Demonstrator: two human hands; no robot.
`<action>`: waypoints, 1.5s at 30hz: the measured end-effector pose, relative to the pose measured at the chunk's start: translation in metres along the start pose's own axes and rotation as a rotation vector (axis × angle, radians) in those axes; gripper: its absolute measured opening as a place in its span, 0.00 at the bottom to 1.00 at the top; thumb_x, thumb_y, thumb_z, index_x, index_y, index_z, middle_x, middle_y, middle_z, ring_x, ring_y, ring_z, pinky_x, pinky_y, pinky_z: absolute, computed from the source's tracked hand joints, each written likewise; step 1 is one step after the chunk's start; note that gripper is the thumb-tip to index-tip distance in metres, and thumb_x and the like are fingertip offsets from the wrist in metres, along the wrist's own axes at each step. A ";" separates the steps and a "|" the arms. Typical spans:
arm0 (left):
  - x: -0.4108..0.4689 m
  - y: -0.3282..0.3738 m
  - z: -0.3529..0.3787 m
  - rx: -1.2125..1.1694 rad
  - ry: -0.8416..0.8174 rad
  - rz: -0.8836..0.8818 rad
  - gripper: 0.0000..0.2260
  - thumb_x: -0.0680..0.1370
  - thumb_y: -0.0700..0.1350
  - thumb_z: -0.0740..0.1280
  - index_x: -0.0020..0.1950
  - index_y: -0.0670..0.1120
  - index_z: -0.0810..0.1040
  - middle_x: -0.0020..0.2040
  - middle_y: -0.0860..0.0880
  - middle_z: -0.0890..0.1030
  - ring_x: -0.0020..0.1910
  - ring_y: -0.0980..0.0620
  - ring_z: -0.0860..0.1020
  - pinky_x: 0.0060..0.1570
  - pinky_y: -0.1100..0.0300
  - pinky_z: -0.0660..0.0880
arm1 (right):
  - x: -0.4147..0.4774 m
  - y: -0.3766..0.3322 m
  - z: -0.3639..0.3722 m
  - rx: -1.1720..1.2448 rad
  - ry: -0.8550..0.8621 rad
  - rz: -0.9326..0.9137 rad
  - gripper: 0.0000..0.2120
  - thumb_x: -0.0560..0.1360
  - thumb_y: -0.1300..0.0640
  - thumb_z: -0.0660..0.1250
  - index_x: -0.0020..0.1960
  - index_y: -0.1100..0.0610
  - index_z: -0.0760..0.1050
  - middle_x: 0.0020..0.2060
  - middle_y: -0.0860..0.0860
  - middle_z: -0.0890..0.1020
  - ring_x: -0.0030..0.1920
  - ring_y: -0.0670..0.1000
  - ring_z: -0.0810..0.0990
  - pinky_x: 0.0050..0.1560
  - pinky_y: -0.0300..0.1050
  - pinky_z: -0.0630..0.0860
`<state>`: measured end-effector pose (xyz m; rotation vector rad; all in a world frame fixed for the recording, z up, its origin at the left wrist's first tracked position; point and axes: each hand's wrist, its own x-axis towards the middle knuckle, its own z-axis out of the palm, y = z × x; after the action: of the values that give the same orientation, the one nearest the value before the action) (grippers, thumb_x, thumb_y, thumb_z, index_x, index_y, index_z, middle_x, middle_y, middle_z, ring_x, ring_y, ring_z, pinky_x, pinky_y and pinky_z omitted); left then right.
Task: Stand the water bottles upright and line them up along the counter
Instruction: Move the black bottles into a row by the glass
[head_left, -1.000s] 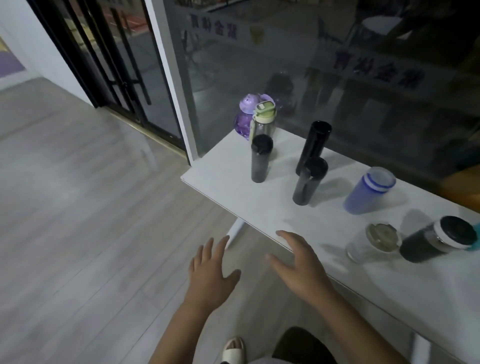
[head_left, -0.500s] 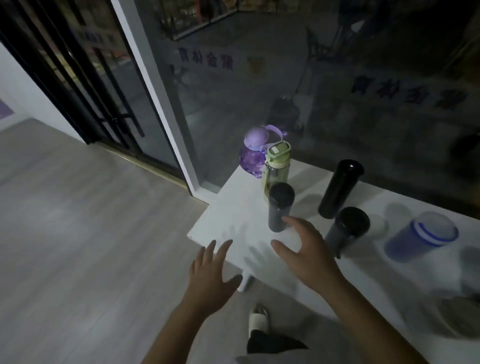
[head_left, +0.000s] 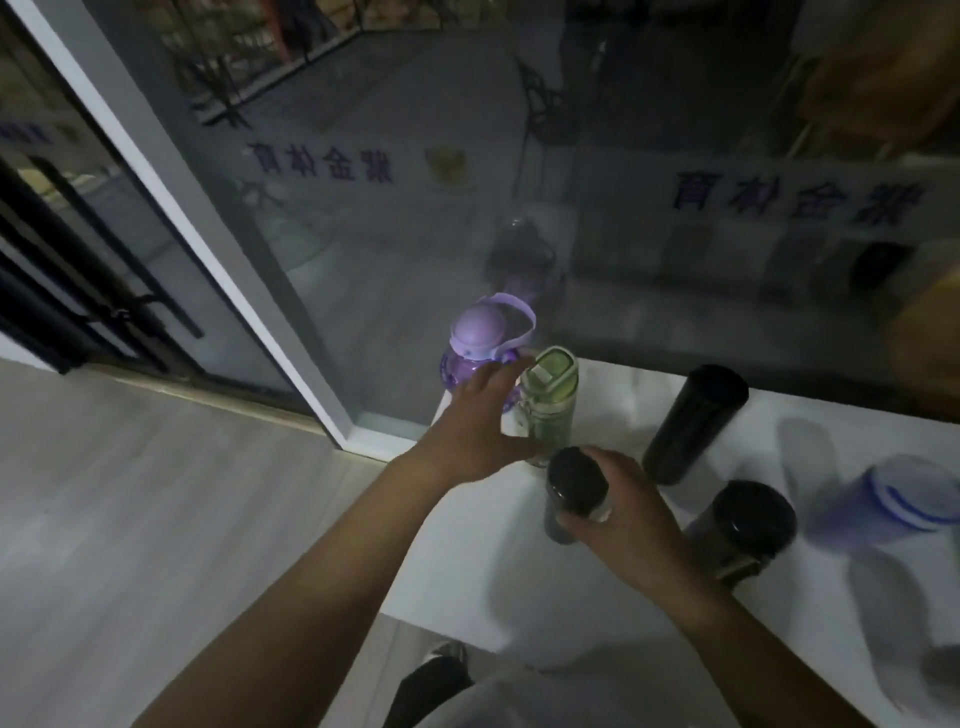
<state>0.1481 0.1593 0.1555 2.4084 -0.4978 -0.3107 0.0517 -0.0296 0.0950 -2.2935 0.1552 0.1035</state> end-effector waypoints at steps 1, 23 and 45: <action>0.019 0.000 -0.001 0.025 -0.044 0.042 0.43 0.66 0.57 0.75 0.76 0.57 0.58 0.75 0.48 0.64 0.73 0.42 0.63 0.69 0.42 0.67 | 0.001 0.000 0.005 0.004 0.017 0.022 0.33 0.66 0.47 0.76 0.67 0.44 0.67 0.63 0.46 0.73 0.61 0.50 0.75 0.62 0.50 0.75; 0.187 0.014 -0.015 0.124 -0.403 0.328 0.33 0.58 0.49 0.82 0.61 0.52 0.76 0.57 0.50 0.80 0.54 0.47 0.80 0.56 0.51 0.78 | -0.010 -0.042 0.057 -0.023 0.403 0.407 0.34 0.67 0.48 0.75 0.70 0.44 0.66 0.64 0.46 0.73 0.59 0.51 0.75 0.54 0.47 0.75; 0.224 0.025 -0.012 0.267 -0.234 0.199 0.33 0.66 0.52 0.77 0.68 0.51 0.70 0.67 0.42 0.69 0.61 0.39 0.75 0.57 0.55 0.74 | -0.012 -0.047 0.081 -0.010 0.548 0.499 0.37 0.67 0.44 0.75 0.72 0.43 0.63 0.64 0.45 0.71 0.58 0.51 0.75 0.53 0.46 0.76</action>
<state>0.3469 0.0521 0.1596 2.5631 -0.9301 -0.4661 0.0449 0.0625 0.0771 -2.1925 1.0068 -0.2735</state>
